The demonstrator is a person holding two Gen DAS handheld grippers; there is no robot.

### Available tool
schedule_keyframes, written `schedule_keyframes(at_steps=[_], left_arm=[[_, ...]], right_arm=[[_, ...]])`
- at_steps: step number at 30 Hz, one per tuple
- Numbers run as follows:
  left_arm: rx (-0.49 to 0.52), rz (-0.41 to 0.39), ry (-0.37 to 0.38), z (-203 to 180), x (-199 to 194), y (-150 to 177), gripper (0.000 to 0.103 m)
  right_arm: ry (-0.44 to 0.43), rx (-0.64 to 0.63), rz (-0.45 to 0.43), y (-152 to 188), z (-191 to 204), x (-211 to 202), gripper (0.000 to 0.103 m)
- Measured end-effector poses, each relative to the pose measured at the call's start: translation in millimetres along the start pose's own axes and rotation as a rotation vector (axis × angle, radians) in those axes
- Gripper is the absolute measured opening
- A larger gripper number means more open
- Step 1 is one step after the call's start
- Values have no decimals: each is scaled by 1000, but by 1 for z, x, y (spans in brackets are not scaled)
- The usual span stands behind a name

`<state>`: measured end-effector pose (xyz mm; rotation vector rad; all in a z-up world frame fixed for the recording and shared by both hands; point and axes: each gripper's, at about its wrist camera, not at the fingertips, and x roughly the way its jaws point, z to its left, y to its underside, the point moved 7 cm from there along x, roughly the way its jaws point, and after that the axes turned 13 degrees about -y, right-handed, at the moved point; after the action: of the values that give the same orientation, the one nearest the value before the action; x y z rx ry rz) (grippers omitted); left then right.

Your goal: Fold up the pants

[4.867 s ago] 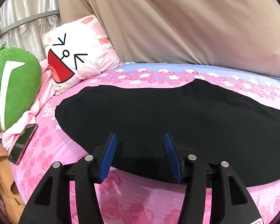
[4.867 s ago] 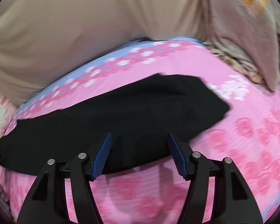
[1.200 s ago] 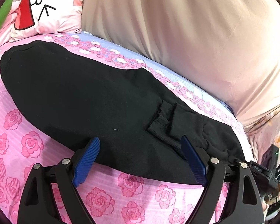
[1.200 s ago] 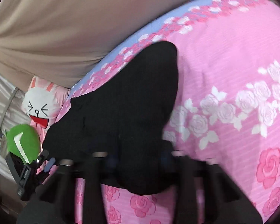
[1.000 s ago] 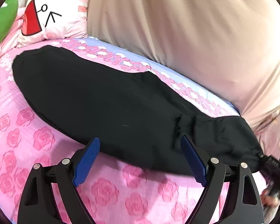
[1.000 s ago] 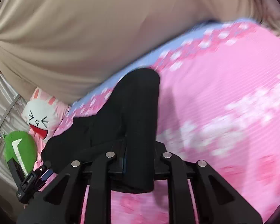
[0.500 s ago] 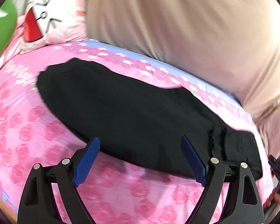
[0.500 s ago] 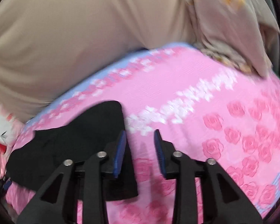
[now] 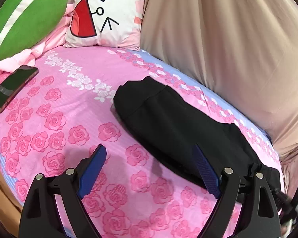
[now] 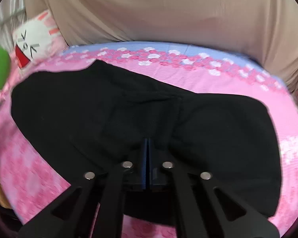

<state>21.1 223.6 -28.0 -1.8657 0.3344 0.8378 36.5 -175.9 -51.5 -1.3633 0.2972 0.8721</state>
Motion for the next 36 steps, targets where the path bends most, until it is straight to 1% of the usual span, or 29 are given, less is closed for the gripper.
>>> schedule_keyframes(at_steps=[3,5,6,7,8,9,11,12,13,14,15,16,17,18,20,21,22,23,25,26,27,28,29,30,31,32,33,35,36], left_arm=[[5,18,18,-2,7,4,86],[14,33,48,-10,10,8,86],[21,38,58,-13,11,10,86],[33,43,71,-19,10,13,86],[45,45,79,-22,9,15,86],[69,45,88,-28,8,18,86],[106,38,95,-37,5,22,86],[127,35,96,-41,3,24,86],[152,36,105,-48,2,27,86],[162,40,114,-52,1,29,86],[172,48,126,-56,1,31,86],[183,56,138,-61,1,33,86],[190,61,144,-64,1,35,86],[195,62,146,-65,1,35,86],[201,59,147,-66,0,34,86],[201,56,145,-66,-1,33,86],[198,52,140,-64,-2,31,86],[194,49,139,-62,-2,29,86],[173,47,140,-55,-3,23,86],[159,48,139,-50,-3,20,86],[141,50,128,-42,-2,15,86],[130,48,116,-35,-2,11,86],[117,45,105,-27,-2,6,86],[106,43,97,-19,-2,2,86],[94,45,84,-9,0,-5,86],[78,48,77,-1,3,-10,86],[57,52,74,6,7,-15,86],[-3,78,68,18,24,-29,86],[-44,105,84,22,35,-36,86]], right_arm=[[-87,0,-90,-23,18,-26,0],[-80,-45,-66,-27,30,-25,1],[-51,-81,-36,-23,32,-20,8],[-13,-112,1,-16,33,-13,35],[5,-127,22,-9,33,-10,53],[30,-141,32,0,30,-7,68],[53,-141,62,11,24,-2,66],[60,-132,72,16,18,3,60],[68,-119,85,18,13,8,50],[67,-97,97,19,8,13,32],[58,-59,89,18,2,14,16],[53,-31,81,14,-1,12,10],[30,-5,63,9,-1,7,7],[-13,27,21,-3,3,-1,7],[-64,31,-33,-20,15,-12,7],[-104,20,-55,-29,26,-17,3],[-146,10,-57,-32,37,-16,2],[-156,-3,-45,-32,44,-12,2],[-121,-67,63,-15,54,24,3],[-67,-88,116,-2,52,42,3],[-31,-91,141,5,51,50,4],[-21,-95,126,8,51,49,5],[-26,-97,101,8,54,43,10],[-46,-88,81,7,57,33,36],[-47,-84,51,5,59,25,74],[-37,-88,9,3,59,15,82],[-33,-99,-25,0,60,4,85],[-12,-103,-45,2,55,-4,85],[5,-96,-47,4,52,-5,85]])
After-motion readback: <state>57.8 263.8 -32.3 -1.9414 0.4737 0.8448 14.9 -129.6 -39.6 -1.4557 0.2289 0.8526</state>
